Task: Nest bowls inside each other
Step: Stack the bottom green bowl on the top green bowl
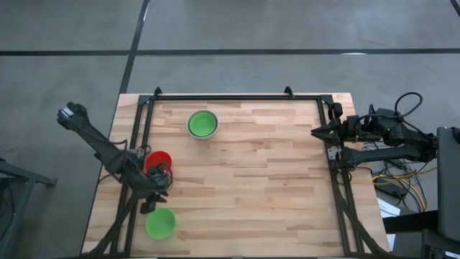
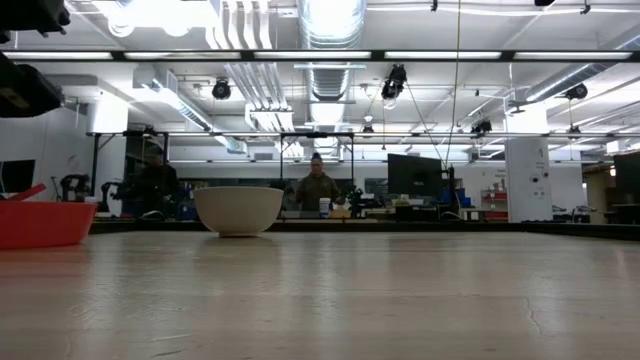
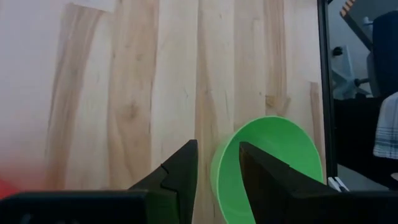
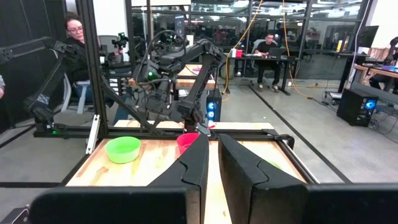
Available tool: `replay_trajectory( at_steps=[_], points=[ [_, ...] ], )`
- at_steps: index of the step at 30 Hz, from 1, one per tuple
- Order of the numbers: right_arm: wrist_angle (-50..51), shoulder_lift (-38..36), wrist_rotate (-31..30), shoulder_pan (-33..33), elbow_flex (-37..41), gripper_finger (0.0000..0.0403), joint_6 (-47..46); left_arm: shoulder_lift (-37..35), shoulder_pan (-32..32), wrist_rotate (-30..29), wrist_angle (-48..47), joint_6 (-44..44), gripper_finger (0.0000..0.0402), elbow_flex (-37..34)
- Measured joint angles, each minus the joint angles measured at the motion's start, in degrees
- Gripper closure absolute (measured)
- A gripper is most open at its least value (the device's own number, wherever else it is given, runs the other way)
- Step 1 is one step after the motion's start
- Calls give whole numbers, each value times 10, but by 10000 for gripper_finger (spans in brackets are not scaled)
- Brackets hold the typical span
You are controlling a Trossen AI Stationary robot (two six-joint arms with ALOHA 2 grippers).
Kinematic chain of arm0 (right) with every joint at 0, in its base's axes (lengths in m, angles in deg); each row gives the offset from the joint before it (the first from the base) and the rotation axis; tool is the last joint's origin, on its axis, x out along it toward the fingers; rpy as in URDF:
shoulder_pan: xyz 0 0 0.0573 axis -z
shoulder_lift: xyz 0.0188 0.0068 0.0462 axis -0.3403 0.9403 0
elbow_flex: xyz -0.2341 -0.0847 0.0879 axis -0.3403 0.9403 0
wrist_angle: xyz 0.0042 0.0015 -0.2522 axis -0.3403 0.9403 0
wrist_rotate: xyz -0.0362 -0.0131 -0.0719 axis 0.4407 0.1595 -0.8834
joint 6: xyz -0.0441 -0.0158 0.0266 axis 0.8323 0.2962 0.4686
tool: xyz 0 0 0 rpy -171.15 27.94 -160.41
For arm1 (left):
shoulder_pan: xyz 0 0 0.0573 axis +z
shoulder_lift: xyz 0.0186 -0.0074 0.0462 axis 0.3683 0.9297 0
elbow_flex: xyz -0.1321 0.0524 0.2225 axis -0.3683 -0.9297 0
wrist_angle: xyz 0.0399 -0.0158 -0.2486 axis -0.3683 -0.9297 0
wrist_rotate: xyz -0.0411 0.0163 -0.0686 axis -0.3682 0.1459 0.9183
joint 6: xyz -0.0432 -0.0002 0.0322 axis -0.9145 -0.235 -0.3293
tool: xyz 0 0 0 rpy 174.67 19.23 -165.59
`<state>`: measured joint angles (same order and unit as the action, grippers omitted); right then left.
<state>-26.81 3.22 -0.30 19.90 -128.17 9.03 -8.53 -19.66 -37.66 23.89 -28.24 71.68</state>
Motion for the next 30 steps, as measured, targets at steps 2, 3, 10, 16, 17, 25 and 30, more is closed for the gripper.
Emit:
replay_trajectory(
  at_steps=[2,3,10,16,17,25,30],
  points=[
    [0,0,0,0,0,369,0,0,-5,2,4,-1,280,-1],
    [0,0,0,0,0,369,0,1,-7,2,7,-1,280,-2],
    [0,0,0,0,0,369,0,18,-13,2,42,-19,280,-18],
    [0,0,0,0,0,369,0,45,-22,3,76,-44,280,-29],
    [0,0,0,0,0,369,0,49,-24,3,79,-51,280,-29],
    [0,0,0,0,0,369,0,67,-41,17,84,-106,280,-29],
    [0,0,0,0,0,369,0,73,-47,16,84,-126,280,-29]
  ],
)
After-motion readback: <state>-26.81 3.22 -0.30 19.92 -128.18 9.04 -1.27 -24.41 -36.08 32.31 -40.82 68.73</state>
